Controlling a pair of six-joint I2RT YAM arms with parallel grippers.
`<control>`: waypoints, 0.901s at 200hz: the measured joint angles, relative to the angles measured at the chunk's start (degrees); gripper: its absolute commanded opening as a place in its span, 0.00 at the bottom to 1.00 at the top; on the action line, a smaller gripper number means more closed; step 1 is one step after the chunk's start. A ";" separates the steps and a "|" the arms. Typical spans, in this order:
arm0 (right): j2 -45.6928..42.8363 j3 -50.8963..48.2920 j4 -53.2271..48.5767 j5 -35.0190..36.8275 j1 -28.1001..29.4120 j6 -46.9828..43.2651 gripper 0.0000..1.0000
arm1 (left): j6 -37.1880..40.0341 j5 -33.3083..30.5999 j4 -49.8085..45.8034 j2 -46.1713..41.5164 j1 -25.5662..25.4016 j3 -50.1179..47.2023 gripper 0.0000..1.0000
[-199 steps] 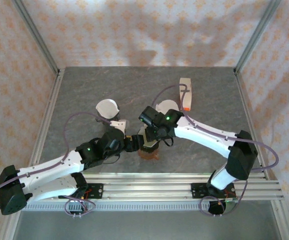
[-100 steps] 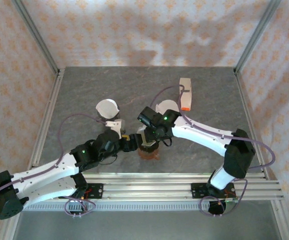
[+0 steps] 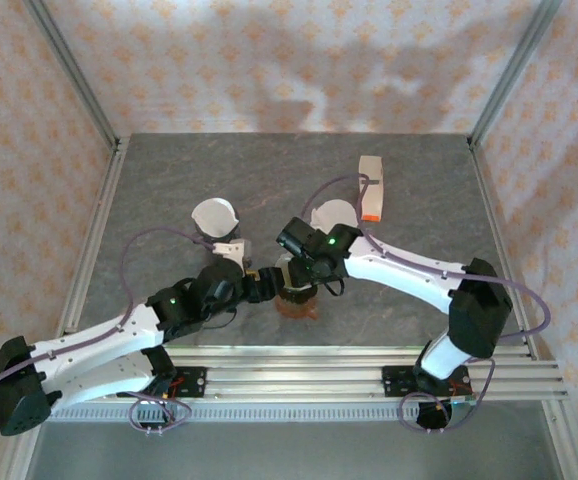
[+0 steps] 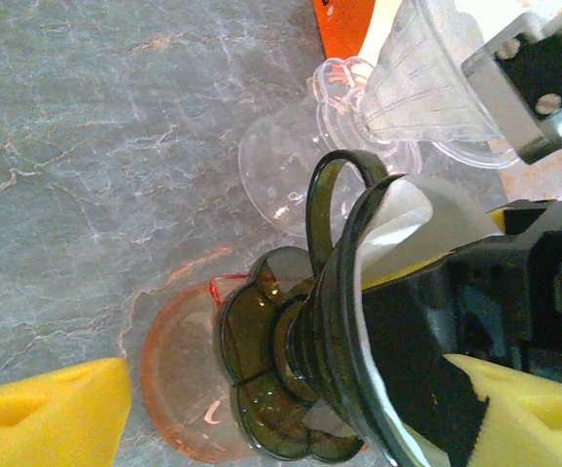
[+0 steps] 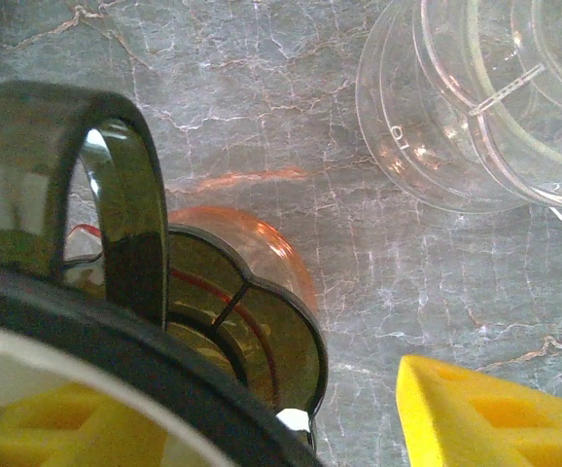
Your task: Place the coffee filter in the dripper
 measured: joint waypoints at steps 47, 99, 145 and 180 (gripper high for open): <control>-0.17 -0.31 0.59 -0.11 0.11 0.00 0.62 | -0.44 0.00 1.07 0.20 0.00 -0.13 0.85; -0.31 -0.50 0.68 0.09 0.39 0.00 0.62 | -0.92 0.02 2.19 0.33 0.00 -0.66 0.70; -0.39 -0.50 0.66 0.35 0.61 0.00 0.62 | -1.07 0.90 2.32 0.83 0.00 -0.68 0.63; -0.85 -0.50 0.66 1.03 0.74 0.00 0.62 | -1.07 1.14 2.32 0.83 0.00 -0.68 0.67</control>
